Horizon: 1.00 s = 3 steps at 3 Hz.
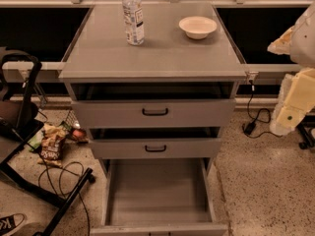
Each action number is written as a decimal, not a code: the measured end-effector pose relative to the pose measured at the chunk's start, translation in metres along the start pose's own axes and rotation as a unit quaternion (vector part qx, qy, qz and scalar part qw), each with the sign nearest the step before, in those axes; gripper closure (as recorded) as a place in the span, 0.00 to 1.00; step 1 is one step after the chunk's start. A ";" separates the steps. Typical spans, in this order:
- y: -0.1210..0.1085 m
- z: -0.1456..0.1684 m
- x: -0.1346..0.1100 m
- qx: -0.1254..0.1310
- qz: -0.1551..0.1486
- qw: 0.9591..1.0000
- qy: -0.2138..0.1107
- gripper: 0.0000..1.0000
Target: Place blue plastic bottle into bottom drawer
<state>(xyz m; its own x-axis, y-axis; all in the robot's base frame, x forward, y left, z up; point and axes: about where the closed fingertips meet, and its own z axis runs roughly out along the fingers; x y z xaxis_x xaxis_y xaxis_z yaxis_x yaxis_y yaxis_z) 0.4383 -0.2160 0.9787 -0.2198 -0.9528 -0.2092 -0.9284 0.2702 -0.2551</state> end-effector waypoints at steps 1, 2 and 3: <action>0.000 0.000 0.000 0.000 0.000 1.000 0.000 0.00; -0.005 -0.013 0.004 0.003 0.005 1.000 -0.011 0.00; -0.035 -0.016 -0.008 0.012 0.049 0.996 -0.076 0.00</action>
Offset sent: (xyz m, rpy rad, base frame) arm -0.0017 -0.0198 0.0259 0.0545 -0.0004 -0.0116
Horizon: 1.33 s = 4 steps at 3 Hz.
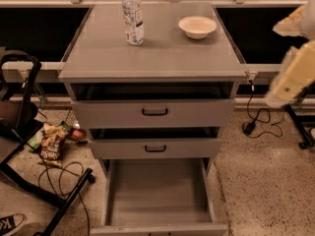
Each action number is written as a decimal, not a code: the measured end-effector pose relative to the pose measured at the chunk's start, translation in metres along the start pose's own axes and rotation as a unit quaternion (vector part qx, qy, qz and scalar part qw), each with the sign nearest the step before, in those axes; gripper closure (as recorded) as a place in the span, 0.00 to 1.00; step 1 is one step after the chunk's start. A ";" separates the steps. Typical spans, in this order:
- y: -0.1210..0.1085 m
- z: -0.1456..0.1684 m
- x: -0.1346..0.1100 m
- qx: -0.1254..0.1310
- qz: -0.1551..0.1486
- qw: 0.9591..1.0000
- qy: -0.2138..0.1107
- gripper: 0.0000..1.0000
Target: Place blue plastic bottle into bottom drawer
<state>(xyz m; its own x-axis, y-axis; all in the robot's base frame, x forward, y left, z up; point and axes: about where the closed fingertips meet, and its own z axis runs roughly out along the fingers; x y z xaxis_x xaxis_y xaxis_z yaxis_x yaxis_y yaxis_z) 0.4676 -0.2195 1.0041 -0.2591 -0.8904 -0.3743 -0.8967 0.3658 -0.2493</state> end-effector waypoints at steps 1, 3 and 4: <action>-0.022 0.013 -0.034 0.009 0.038 0.995 -0.097 0.00; -0.054 0.061 -0.102 0.020 0.059 0.953 -0.296 0.00; -0.094 0.077 -0.140 0.060 0.070 0.924 -0.371 0.00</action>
Offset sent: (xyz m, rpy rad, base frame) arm 0.1426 0.0824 0.0298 0.7111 -0.4656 -0.0281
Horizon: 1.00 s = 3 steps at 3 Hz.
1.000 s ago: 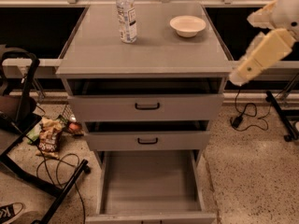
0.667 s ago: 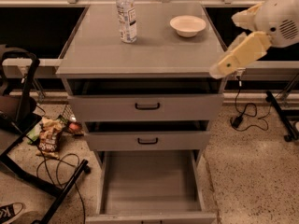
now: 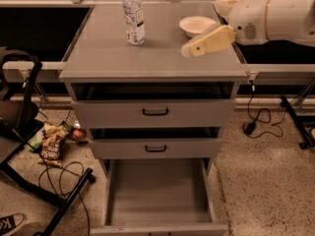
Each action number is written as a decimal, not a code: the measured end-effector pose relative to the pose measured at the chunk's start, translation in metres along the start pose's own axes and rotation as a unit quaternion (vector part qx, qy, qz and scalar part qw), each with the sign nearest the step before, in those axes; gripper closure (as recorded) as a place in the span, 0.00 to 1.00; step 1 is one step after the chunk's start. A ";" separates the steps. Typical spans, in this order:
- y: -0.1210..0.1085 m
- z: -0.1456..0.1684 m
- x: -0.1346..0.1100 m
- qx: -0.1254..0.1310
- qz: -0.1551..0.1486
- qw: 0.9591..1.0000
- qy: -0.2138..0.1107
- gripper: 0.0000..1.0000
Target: Place blue plastic bottle into bottom drawer
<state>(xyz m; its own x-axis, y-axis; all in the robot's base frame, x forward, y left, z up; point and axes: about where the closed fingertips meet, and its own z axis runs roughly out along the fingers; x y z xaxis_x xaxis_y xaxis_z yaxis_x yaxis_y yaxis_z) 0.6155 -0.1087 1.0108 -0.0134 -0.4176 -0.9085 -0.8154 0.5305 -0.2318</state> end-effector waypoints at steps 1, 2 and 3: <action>-0.036 0.029 -0.016 0.057 0.007 0.998 -0.026 0.00; -0.059 0.045 -0.002 0.100 0.049 0.994 -0.011 0.00; -0.058 0.048 -0.004 0.098 0.055 0.994 -0.015 0.00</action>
Offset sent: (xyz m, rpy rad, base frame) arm 0.1013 -0.0112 -0.0246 0.1020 0.0527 -0.3533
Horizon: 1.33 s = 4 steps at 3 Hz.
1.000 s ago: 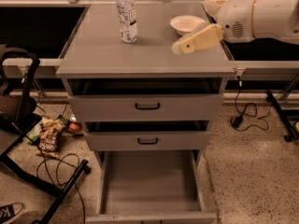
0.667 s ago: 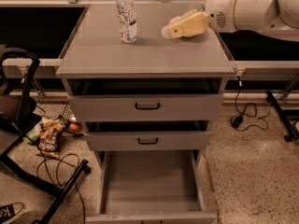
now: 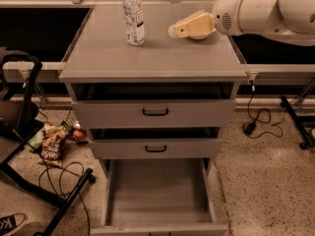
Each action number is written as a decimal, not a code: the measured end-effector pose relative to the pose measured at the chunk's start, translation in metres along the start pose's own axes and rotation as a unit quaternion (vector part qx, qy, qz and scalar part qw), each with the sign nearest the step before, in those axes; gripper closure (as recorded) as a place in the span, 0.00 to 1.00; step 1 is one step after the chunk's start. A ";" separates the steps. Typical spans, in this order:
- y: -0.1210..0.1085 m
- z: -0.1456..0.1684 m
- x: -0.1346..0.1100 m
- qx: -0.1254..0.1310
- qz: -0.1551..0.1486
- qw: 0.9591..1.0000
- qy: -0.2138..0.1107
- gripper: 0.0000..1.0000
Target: Place blue plastic bottle into bottom drawer
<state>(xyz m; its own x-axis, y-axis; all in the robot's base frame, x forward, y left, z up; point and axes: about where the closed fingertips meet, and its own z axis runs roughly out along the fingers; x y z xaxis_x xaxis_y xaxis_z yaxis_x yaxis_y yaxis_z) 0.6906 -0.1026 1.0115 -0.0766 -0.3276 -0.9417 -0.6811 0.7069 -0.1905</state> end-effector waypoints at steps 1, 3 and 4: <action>0.000 0.009 -0.003 0.004 -0.006 1.000 -0.007 0.00; -0.020 0.114 -0.009 -0.010 -0.024 0.998 -0.057 0.00; -0.032 0.157 -0.011 -0.020 -0.017 0.998 -0.060 0.00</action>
Offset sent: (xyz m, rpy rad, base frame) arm 0.1216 0.0689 -0.0264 0.0632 -0.1688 0.0592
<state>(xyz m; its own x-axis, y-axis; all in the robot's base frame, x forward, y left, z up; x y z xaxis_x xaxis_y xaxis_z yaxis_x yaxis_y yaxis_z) 0.8277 -0.0236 0.9842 0.0341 -0.2715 -0.9618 -0.7108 0.6700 -0.2143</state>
